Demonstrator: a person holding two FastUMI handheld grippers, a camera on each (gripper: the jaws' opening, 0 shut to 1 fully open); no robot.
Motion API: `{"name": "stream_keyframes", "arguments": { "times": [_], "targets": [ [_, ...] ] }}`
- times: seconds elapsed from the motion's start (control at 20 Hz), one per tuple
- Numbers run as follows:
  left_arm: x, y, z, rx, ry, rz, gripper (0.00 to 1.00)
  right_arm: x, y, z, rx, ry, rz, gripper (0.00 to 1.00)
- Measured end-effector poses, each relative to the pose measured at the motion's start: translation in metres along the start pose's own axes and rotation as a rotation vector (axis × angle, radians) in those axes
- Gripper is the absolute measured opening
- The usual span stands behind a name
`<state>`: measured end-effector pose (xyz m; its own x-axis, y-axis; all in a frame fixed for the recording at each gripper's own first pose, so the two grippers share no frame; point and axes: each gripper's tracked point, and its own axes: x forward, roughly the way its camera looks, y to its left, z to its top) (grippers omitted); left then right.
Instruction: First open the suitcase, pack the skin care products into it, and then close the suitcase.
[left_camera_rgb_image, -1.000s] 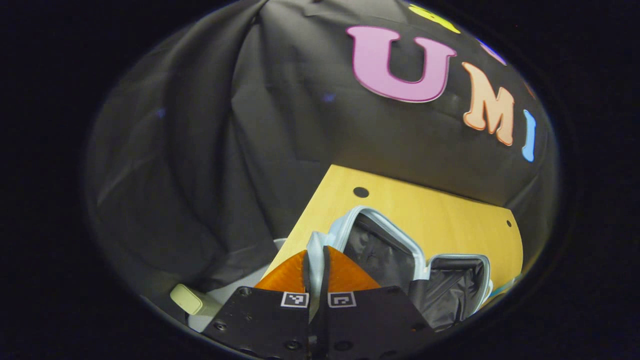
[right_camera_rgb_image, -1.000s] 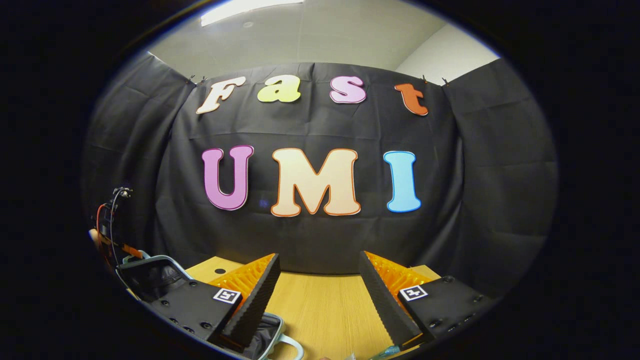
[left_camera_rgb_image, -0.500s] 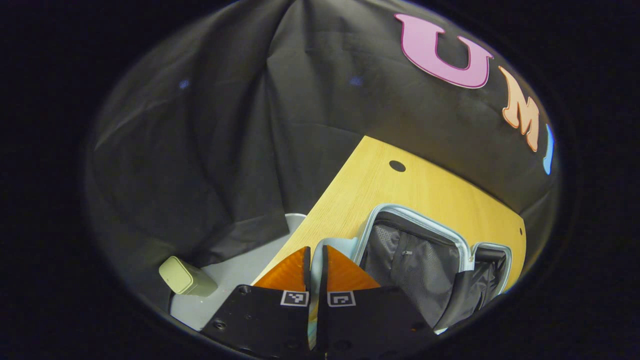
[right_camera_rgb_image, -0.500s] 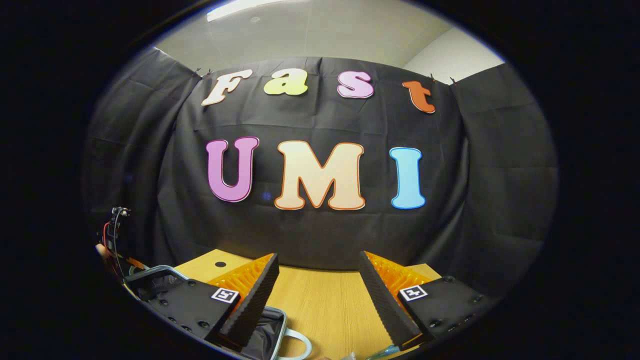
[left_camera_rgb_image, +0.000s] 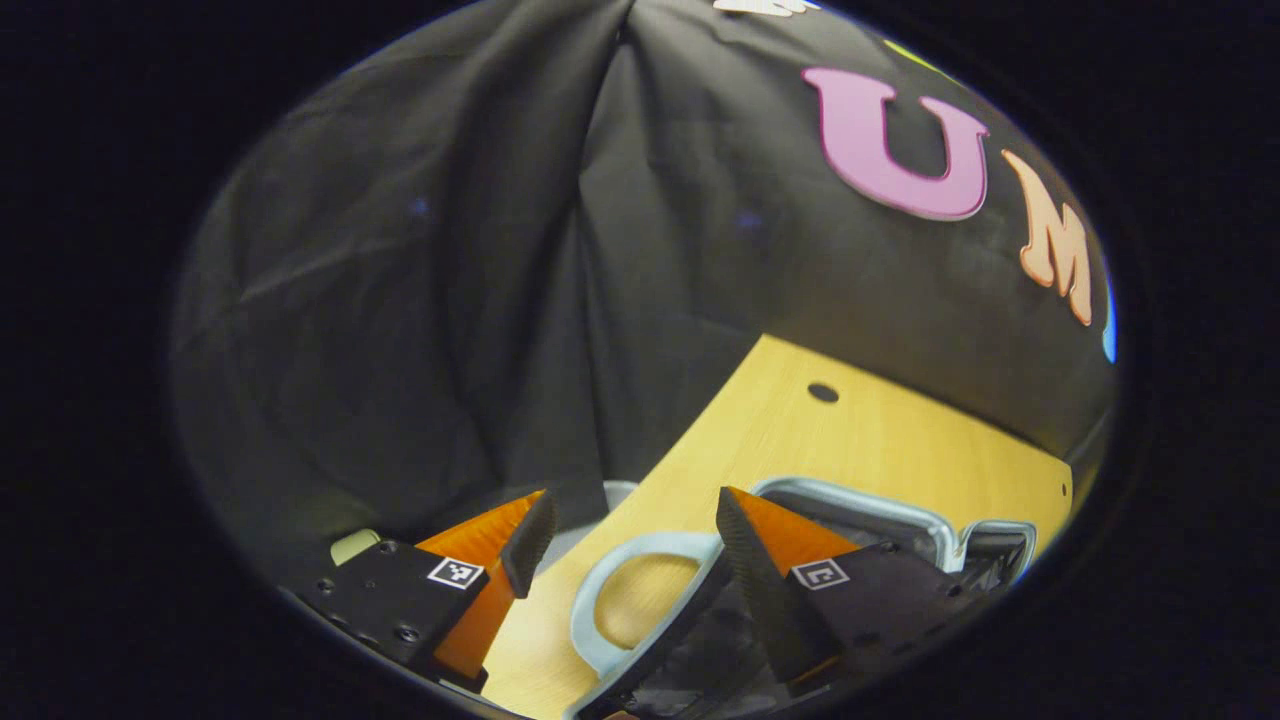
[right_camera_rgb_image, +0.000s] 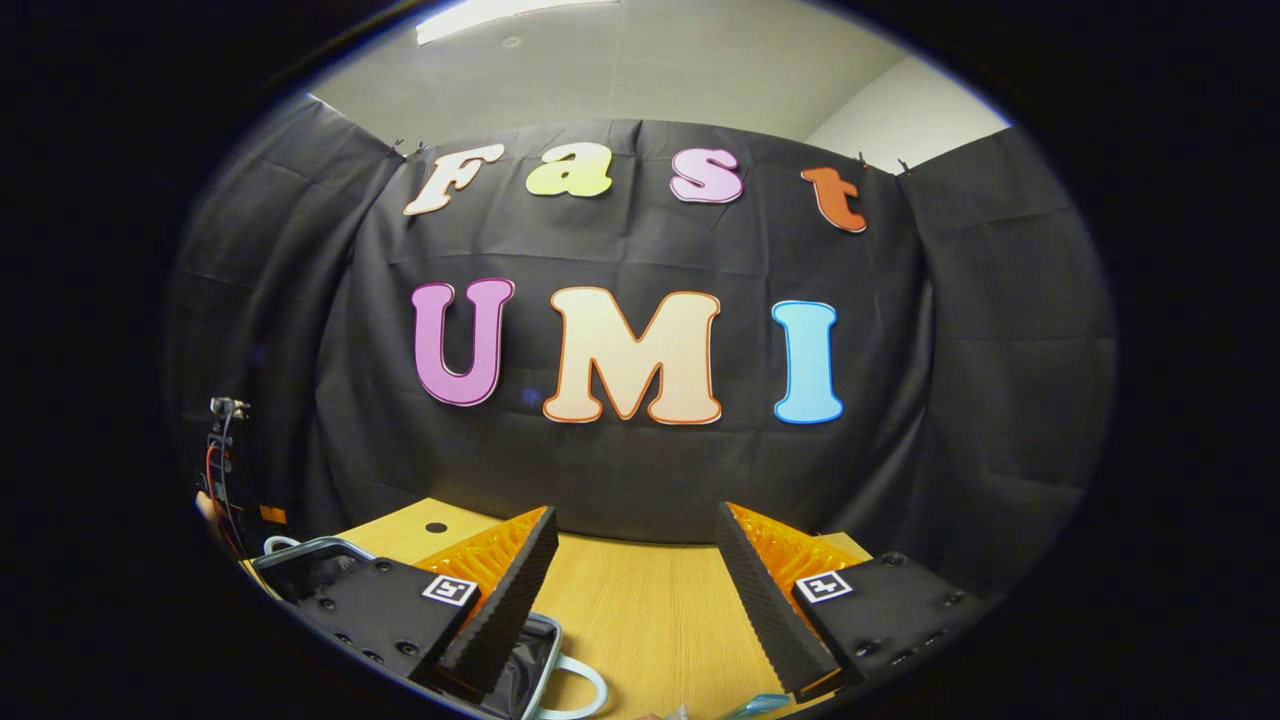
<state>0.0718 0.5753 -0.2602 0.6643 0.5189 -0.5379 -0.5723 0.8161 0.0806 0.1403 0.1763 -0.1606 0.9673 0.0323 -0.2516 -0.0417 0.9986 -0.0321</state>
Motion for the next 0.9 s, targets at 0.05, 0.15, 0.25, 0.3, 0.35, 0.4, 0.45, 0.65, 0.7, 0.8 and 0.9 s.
{"name": "stream_keyframes", "arguments": {
  "times": [0.05, 0.15, 0.25, 0.3, 0.35, 0.4, 0.45, 0.65, 0.7, 0.8, 0.9],
  "targets": [
    [-0.013, -0.009, 0.018, 0.007, -0.069, 0.001, 0.96, -0.001, -0.005, 0.003, 0.009, -0.013, 0.005, 0.99],
    [-0.043, -0.027, 0.051, 0.038, -0.214, 0.013, 0.95, -0.004, -0.015, 0.009, 0.013, -0.025, 0.019, 1.0],
    [-0.077, -0.048, 0.075, 0.067, -0.307, 0.006, 0.95, -0.008, -0.03, 0.014, 0.011, -0.04, 0.028, 1.0],
    [-0.095, -0.061, 0.085, 0.074, -0.332, -0.011, 0.94, -0.011, -0.038, 0.02, 0.016, -0.052, 0.033, 1.0],
    [-0.108, -0.074, 0.09, 0.075, -0.348, -0.027, 0.94, -0.014, -0.044, 0.023, 0.022, -0.06, 0.041, 0.99],
    [-0.125, -0.088, 0.098, 0.075, -0.373, -0.041, 0.94, -0.015, -0.05, 0.024, 0.027, -0.066, 0.046, 1.0],
    [-0.142, -0.1, 0.105, 0.076, -0.395, -0.056, 0.95, -0.016, -0.058, 0.025, 0.032, -0.069, 0.05, 1.0],
    [-0.19, -0.153, 0.113, 0.089, -0.458, -0.113, 0.94, -0.022, -0.087, 0.031, 0.058, -0.085, 0.06, 0.99],
    [-0.197, -0.168, 0.111, 0.097, -0.462, -0.125, 0.94, -0.024, -0.094, 0.03, 0.065, -0.088, 0.061, 0.99],
    [-0.213, -0.195, 0.105, 0.114, -0.46, -0.159, 0.94, -0.026, -0.106, 0.031, 0.077, -0.093, 0.063, 0.99],
    [-0.229, -0.217, 0.099, 0.13, -0.47, -0.185, 0.94, -0.028, -0.118, 0.029, 0.084, -0.096, 0.064, 0.99]
  ]
}}
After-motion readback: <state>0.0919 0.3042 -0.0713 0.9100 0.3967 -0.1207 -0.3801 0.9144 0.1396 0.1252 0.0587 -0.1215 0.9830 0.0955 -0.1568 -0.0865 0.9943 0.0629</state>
